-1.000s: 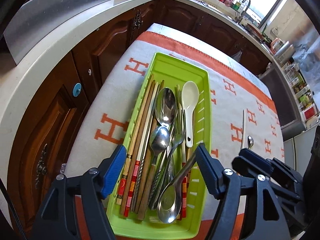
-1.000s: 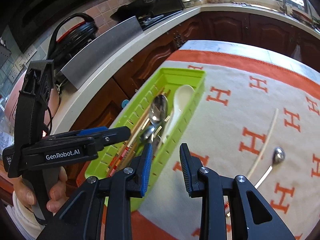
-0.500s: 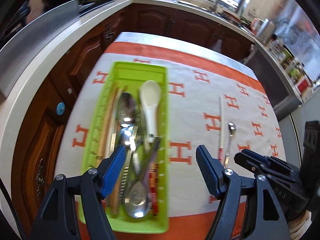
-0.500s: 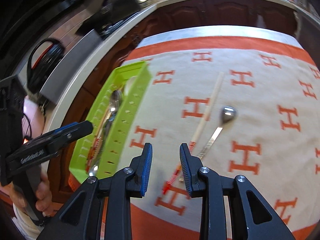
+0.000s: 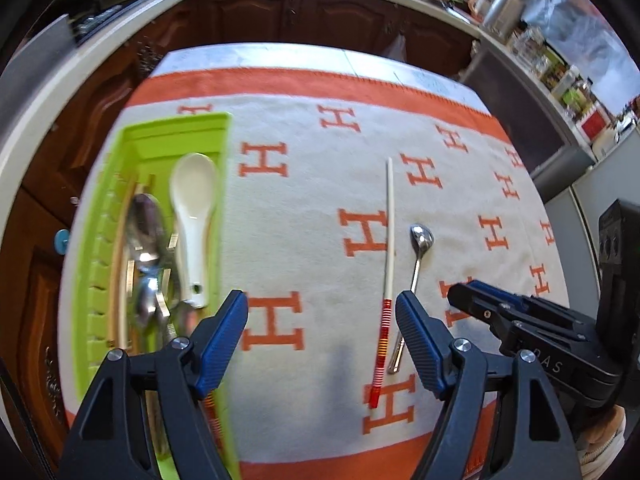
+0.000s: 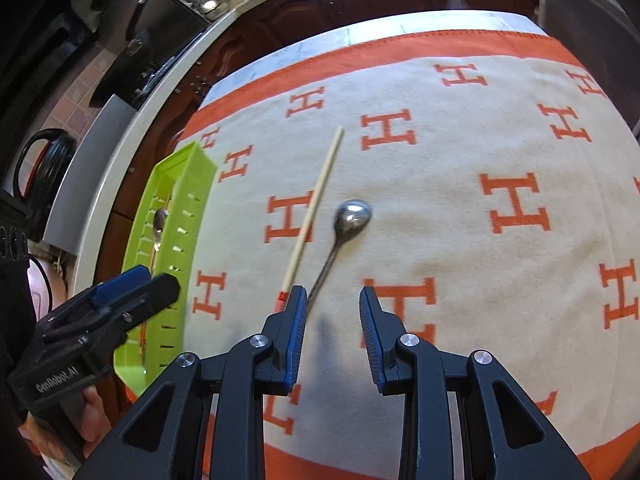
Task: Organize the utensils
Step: 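Grasp the red-banded chopstick with the left tool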
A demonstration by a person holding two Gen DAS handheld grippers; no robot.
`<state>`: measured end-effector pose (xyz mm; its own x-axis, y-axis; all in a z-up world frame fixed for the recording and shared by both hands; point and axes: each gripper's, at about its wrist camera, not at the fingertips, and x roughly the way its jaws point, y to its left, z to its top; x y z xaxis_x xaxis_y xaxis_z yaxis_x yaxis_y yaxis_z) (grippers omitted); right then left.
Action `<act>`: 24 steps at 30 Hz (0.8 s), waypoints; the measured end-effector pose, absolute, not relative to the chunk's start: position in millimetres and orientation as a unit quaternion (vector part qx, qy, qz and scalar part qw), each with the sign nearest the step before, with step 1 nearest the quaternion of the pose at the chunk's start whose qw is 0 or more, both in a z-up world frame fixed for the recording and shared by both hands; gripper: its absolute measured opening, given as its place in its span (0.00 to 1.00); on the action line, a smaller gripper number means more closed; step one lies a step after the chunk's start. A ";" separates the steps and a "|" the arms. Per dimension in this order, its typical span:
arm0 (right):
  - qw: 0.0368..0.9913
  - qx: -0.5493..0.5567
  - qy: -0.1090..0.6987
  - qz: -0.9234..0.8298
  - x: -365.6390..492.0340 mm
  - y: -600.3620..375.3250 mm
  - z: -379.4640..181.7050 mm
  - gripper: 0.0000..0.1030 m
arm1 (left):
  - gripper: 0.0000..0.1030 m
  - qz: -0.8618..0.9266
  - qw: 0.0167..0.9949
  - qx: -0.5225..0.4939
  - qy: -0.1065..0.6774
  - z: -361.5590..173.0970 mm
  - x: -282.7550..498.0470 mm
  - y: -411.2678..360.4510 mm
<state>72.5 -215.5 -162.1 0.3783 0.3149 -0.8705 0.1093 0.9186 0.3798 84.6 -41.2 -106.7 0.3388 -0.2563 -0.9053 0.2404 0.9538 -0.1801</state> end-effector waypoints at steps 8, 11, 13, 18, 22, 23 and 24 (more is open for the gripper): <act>0.806 0.211 0.550 0.057 77.1 -231.8 -172.1 0.28 | 0.72 -0.175 0.793 0.034 0.583 -138.8 100.4 -85.2; 0.805 0.219 0.549 0.054 76.5 -237.3 -175.8 0.28 | 0.72 -0.175 0.783 0.060 0.594 -150.4 108.3 -103.2; 0.805 0.223 0.548 0.052 75.2 -241.7 -177.7 0.28 | 0.71 -0.172 0.778 0.070 0.599 -155.9 111.3 -110.9; 0.803 0.236 0.545 0.052 71.9 -251.4 -181.6 0.28 | 0.71 -0.166 0.771 0.102 0.606 -163.3 115.1 -128.9; 0.802 0.247 0.542 0.055 69.8 -257.4 -183.9 0.28 | 0.69 -0.161 0.772 0.123 0.602 -164.4 115.8 -135.0; 0.801 0.251 0.541 0.056 69.3 -259.1 -184.6 0.28 | 0.69 -0.161 0.771 0.120 0.604 -163.5 117.2 -135.8; 0.800 0.254 0.540 0.057 68.5 -260.9 -185.5 0.28 | 0.69 -0.162 0.770 0.113 0.606 -163.1 118.9 -133.9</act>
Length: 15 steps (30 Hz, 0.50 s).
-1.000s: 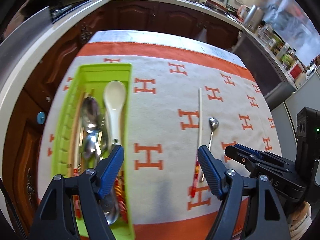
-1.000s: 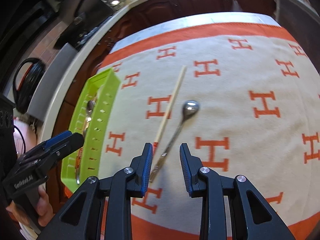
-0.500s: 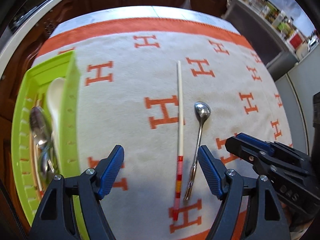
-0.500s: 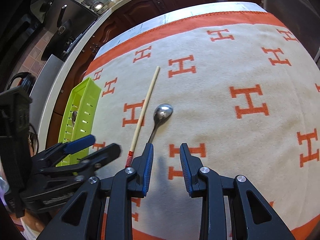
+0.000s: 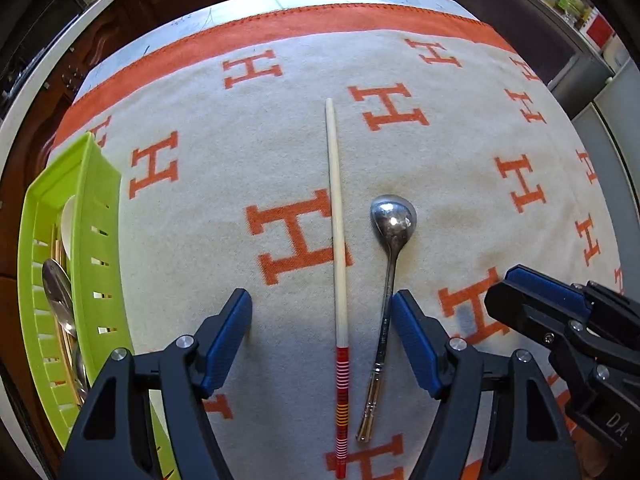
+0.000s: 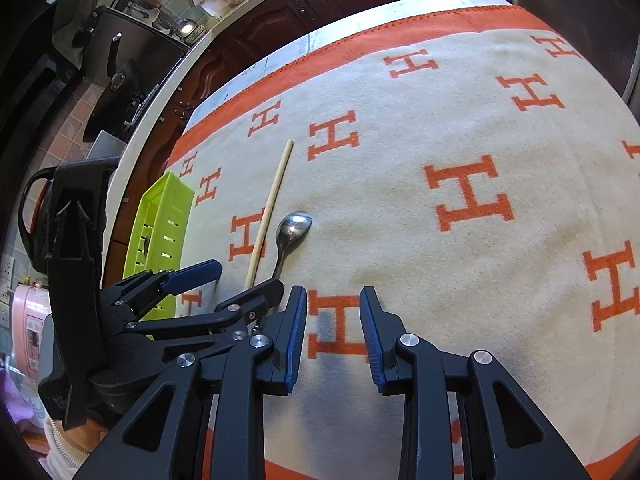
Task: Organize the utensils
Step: 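Grasp the red-banded chopstick with the left tool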
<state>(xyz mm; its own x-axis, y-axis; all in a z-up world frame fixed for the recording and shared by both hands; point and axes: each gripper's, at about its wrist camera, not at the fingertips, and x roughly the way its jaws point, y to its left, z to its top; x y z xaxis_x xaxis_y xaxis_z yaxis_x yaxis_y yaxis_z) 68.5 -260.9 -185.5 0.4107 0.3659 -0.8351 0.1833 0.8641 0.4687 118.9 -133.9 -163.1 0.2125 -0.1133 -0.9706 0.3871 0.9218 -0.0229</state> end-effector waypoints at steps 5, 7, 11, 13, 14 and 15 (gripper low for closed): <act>0.802 0.263 0.533 0.060 63.8 -268.7 -186.6 0.28 | 0.69 -0.177 0.767 0.070 0.613 -161.1 124.4 -122.9; 0.802 0.264 0.532 0.059 62.7 -271.7 -187.1 0.28 | 0.69 -0.186 0.764 0.039 0.616 -159.5 128.1 -113.1; 0.799 0.273 0.533 0.059 61.2 -277.1 -190.3 0.28 | 0.69 -0.181 0.763 0.026 0.620 -159.8 131.6 -107.7; 0.798 0.276 0.533 0.060 60.5 -277.8 -191.0 0.28 | 0.65 -0.168 0.766 0.049 0.619 -160.2 129.3 -111.3; 0.798 0.276 0.532 0.060 60.1 -277.8 -190.8 0.28 | 0.62 -0.162 0.767 0.062 0.618 -160.5 127.2 -116.2; 0.798 0.276 0.532 0.061 59.8 -277.8 -190.5 0.28 | 0.61 -0.158 0.769 0.077 0.614 -160.2 125.8 -119.9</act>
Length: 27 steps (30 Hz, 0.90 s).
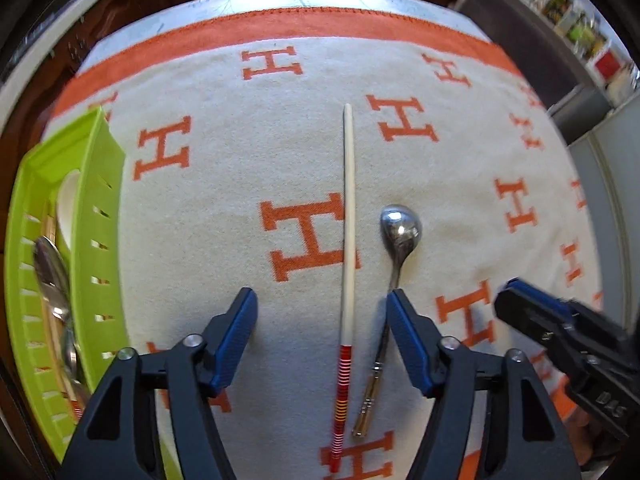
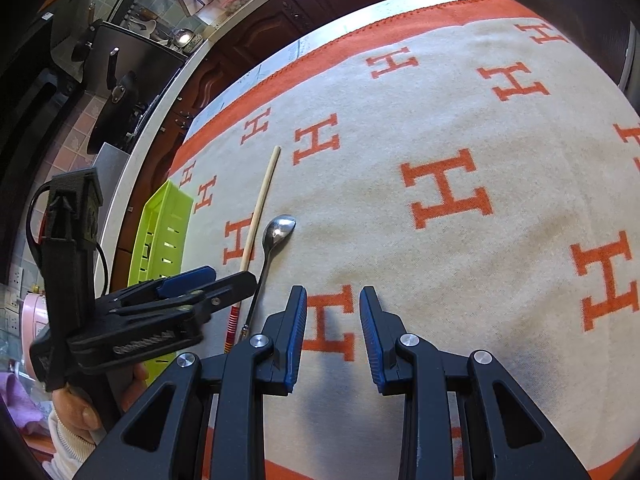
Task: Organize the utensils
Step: 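Grasp the red-banded chopstick with the left tool, then place the chopstick in the tray while the right tool grasps the small metal spoon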
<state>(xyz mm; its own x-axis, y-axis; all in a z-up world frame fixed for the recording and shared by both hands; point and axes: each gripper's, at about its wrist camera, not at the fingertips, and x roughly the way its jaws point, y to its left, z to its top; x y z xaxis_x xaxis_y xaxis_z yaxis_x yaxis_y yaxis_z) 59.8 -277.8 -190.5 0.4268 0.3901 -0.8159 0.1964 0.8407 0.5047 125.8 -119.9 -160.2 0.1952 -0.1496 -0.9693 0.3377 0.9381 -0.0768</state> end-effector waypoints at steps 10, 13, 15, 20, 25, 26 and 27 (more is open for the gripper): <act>0.797 0.279 0.533 0.063 57.4 -277.2 -192.5 0.28 | 0.41 -0.148 0.775 0.109 0.605 -164.9 121.7 -124.1; 0.796 0.276 0.534 0.065 57.1 -275.5 -192.9 0.28 | 0.38 -0.148 0.778 0.121 0.598 -167.2 117.3 -125.8; 0.797 0.274 0.535 0.066 57.0 -272.8 -192.8 0.28 | 0.10 -0.157 0.777 0.119 0.598 -168.8 117.1 -129.7; 0.797 0.268 0.537 0.071 56.2 -267.2 -190.9 0.28 | 0.03 -0.163 0.779 0.071 0.601 -166.3 117.2 -114.8; 0.798 0.260 0.539 0.074 54.7 -263.5 -188.7 0.28 | 0.03 -0.170 0.795 0.052 0.580 -148.6 110.3 -101.6; 0.797 0.259 0.540 0.075 55.2 -262.7 -188.9 0.28 | 0.03 -0.171 0.797 0.050 0.578 -144.2 108.8 -101.4; 0.796 0.259 0.541 0.076 56.1 -261.9 -189.3 0.28 | 0.03 -0.172 0.800 0.047 0.573 -139.0 106.1 -97.9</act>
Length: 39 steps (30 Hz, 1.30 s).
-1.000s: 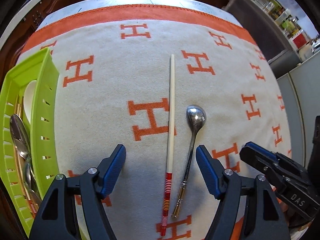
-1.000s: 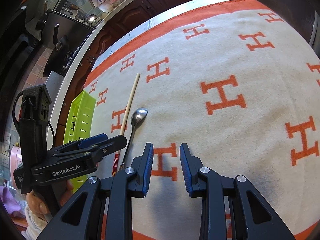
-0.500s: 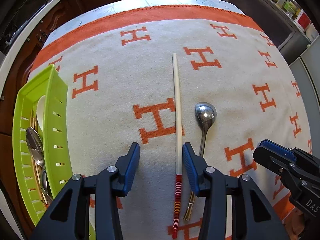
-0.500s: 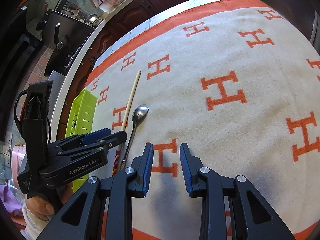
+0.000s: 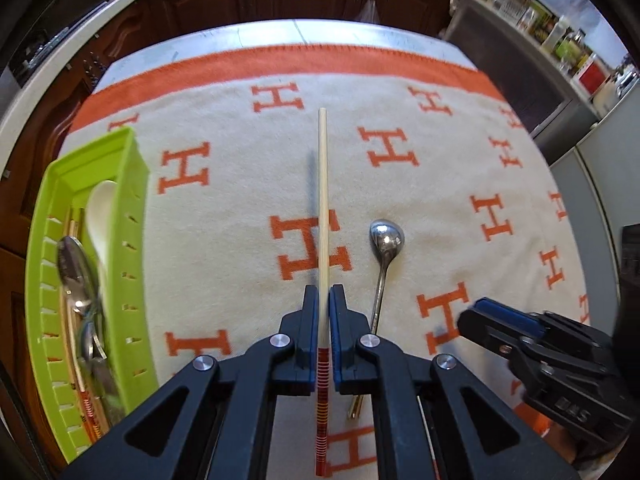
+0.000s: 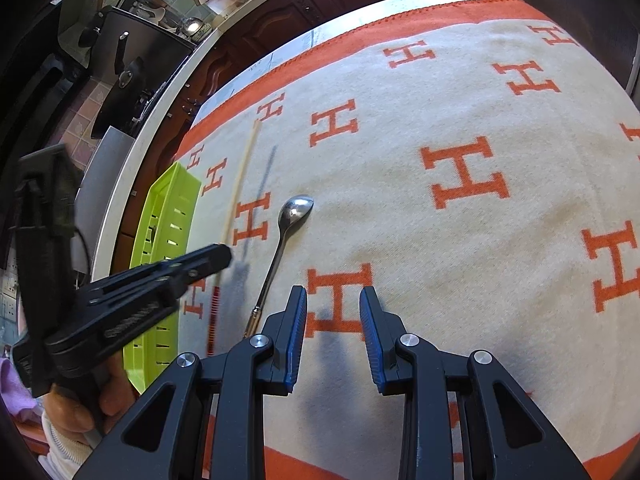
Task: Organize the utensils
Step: 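Place the chopstick in the tray while the right tool grasps the small metal spoon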
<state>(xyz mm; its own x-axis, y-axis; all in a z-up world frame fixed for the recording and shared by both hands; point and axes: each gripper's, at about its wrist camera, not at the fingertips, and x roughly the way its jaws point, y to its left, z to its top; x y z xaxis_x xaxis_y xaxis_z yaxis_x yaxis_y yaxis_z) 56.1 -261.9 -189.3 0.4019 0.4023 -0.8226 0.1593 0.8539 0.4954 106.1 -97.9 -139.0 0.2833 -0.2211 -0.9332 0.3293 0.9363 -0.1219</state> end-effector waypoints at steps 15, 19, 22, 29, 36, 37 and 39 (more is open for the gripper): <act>0.760 0.230 0.605 0.057 105.8 -209.0 -193.5 0.28 | 0.03 -0.119 0.848 -0.010 0.517 -55.4 77.2 8.2; 0.767 0.169 0.619 0.012 120.4 -187.3 -191.5 0.28 | 0.03 -0.088 0.850 -0.025 0.519 -56.5 77.6 42.8; 0.771 0.103 0.629 -0.015 127.3 -166.0 -189.4 0.28 | 0.03 -0.073 0.848 -0.030 0.525 -64.5 80.6 61.0; 0.781 0.008 0.623 -0.045 131.1 -132.0 -188.4 0.26 | 0.03 -0.054 0.840 -0.024 0.540 -88.1 86.7 86.6; 0.787 0.011 0.616 -0.034 131.1 -129.2 -187.6 0.12 | 0.03 -0.047 0.831 -0.030 0.553 -107.5 92.8 97.9; 0.788 0.013 0.615 -0.034 130.2 -129.0 -187.0 0.10 | 0.03 -0.046 0.829 -0.031 0.556 -111.0 93.4 98.9; 0.790 0.020 0.612 -0.035 120.7 -131.4 -191.9 0.09 | 0.03 -0.047 0.826 -0.030 0.561 -117.1 94.1 99.8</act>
<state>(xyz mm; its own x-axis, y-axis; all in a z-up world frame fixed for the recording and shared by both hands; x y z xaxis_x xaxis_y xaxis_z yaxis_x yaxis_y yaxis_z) 120.7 -131.4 -191.9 0.2478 -0.0295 -0.9684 0.0796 0.9968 -0.0100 94.1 99.8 -117.1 0.3654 -0.1109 -0.9242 0.0429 0.9938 -0.1023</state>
